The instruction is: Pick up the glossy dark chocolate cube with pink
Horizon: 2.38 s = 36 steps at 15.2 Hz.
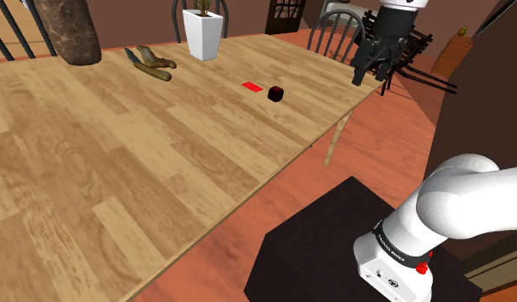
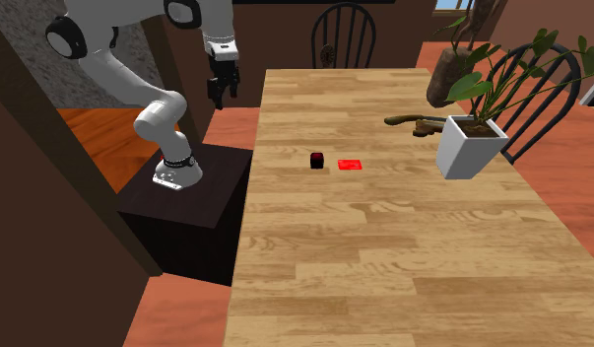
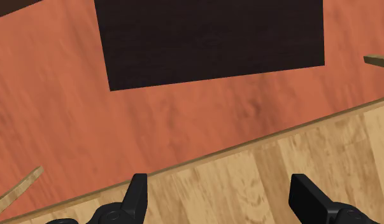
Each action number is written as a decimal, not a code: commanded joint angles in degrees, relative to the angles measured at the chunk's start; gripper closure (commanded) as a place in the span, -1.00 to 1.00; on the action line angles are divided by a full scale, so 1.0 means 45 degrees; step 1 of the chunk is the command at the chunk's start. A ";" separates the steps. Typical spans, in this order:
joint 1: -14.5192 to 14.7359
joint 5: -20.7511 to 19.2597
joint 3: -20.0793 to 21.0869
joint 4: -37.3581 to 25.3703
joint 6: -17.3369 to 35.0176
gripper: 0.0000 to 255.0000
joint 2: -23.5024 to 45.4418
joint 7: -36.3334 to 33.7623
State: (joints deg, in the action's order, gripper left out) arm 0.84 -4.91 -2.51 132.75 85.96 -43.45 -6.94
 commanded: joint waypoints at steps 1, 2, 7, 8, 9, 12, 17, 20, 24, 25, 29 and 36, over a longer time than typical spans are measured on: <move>0.0000 0.0000 0.0000 0.0000 0.0000 -1.00 0.0000 0.0000; 0.0016 -0.0006 -0.0061 0.0005 0.0415 -1.00 0.0358 0.0047; 0.0109 0.0017 -0.0351 -0.0240 0.2376 -1.00 0.2307 0.0304; 0.0128 0.0034 -0.0404 -0.0343 0.2740 -1.00 0.2723 0.0362; 0.0147 0.0057 -0.0456 -0.0463 0.3094 -1.00 0.3147 0.0422; 0.0210 0.0154 -0.0603 -0.0930 0.4082 -1.00 0.4452 0.0617; 0.0309 0.0425 -0.0809 -0.2051 0.5463 -1.00 0.6711 0.0995; 0.0349 0.0653 -0.0897 -0.2927 0.6114 -1.00 0.8099 0.1250; 0.0355 0.1014 -0.0953 -0.4336 0.6760 -1.00 0.9978 0.1608; 0.0346 0.1111 -0.0955 -0.4733 0.6881 -1.00 1.0452 0.1697; 0.0323 0.1249 -0.0945 -0.5043 0.7332 -1.00 1.1160 0.1818; 0.0314 0.1300 -0.0938 -0.4485 0.8219 -1.00 1.1492 0.1851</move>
State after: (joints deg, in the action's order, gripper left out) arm 2.26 0.94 -6.73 112.35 122.66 8.23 1.38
